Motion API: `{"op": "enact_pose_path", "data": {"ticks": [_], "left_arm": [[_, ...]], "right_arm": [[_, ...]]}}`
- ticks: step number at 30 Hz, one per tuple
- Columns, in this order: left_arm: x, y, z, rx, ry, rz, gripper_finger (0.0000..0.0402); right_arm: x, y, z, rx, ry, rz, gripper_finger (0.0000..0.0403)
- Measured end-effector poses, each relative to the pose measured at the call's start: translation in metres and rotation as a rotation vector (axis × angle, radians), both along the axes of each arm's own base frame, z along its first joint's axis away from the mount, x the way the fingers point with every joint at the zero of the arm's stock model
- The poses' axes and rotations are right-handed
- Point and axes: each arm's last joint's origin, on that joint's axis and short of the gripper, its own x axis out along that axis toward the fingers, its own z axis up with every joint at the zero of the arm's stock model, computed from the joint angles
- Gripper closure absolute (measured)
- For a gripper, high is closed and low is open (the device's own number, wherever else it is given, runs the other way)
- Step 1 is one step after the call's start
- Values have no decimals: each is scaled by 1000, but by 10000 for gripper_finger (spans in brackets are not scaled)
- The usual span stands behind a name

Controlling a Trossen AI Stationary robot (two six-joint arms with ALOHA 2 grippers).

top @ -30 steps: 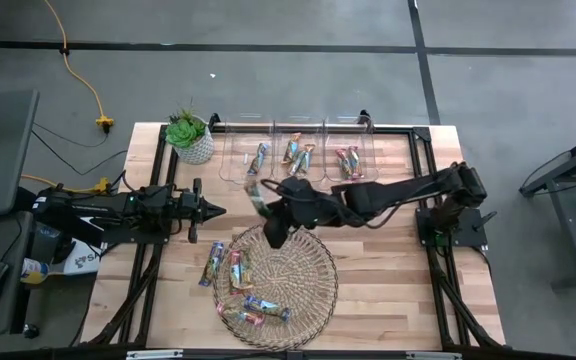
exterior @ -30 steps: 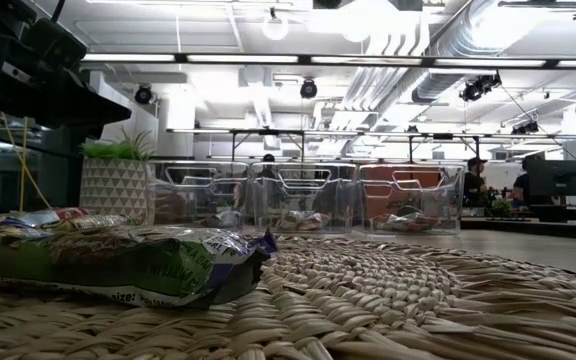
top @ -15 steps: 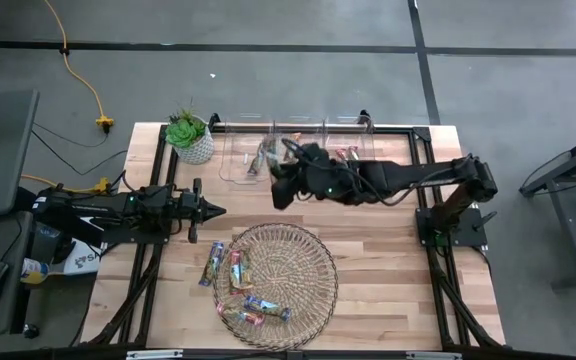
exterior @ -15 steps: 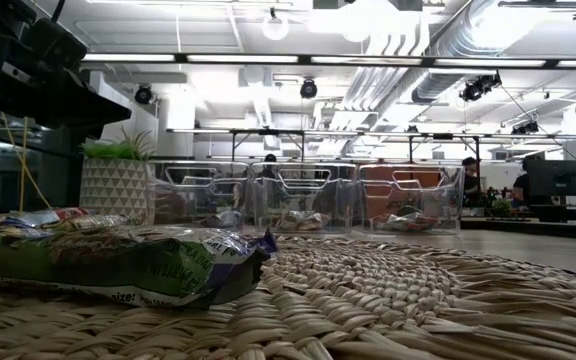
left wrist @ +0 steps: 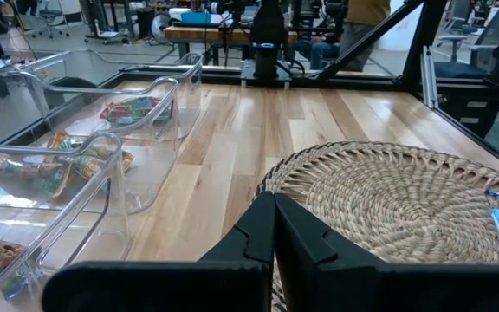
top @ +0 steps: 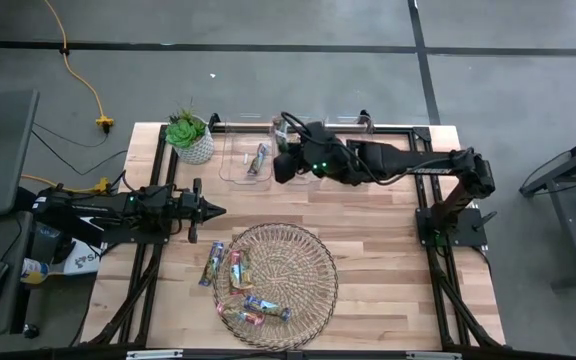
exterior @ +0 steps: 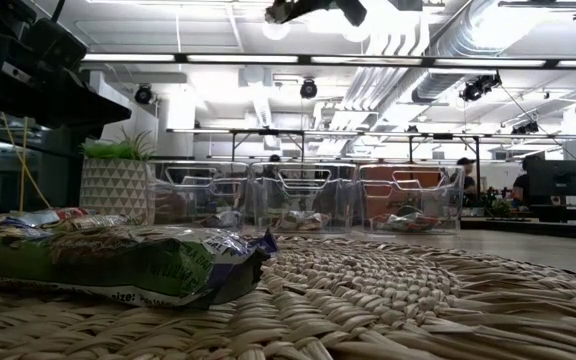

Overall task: Pick and place Granola Bars by type
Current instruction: Put the yellow granola bar into the middle transparent bin

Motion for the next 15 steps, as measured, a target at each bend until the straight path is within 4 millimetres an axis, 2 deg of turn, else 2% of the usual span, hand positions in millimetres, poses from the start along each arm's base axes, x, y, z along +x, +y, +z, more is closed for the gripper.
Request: {"op": "enact_pose_path", "data": {"ticks": [15], "left_arm": [[0, 0, 0, 0, -1, 0, 400]], "right_arm": [[-22, -63, -18, 44, 216, -195, 332]]}}
